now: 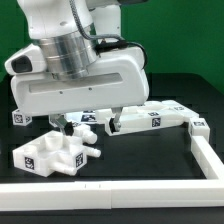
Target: Assemble chair
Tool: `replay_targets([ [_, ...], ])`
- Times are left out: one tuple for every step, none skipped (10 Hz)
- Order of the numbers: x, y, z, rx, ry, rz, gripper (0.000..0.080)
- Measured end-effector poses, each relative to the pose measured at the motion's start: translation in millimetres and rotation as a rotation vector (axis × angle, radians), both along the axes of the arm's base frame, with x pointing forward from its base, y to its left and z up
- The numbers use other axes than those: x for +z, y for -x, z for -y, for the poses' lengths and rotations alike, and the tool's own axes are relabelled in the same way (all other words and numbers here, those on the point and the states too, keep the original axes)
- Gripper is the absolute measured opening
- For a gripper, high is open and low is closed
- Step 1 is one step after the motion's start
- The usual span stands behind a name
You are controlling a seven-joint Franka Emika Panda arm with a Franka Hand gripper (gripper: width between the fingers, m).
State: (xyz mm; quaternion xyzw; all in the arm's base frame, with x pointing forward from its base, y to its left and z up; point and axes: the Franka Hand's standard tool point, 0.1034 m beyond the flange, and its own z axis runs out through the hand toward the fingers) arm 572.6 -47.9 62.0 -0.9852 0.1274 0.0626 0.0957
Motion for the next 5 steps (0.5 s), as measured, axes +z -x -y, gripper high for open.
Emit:
replay_targets([
  [-0.2, 0.1, 0.1, 0.0, 0.0, 0.0, 0.0649],
  [-2.5, 0.7, 0.8, -0.001, 0.0, -0.004, 0.0649],
  [-10.0, -1.1, 4.9, -0.028, 0.005, -0.019, 0.0649],
  [-17.9, -5.5, 10.7, -0.036, 0.011, -0.021, 0.0649],
  [-27.8, -3.3, 16.2, -0.045, 0.017, -0.027, 0.0649],
])
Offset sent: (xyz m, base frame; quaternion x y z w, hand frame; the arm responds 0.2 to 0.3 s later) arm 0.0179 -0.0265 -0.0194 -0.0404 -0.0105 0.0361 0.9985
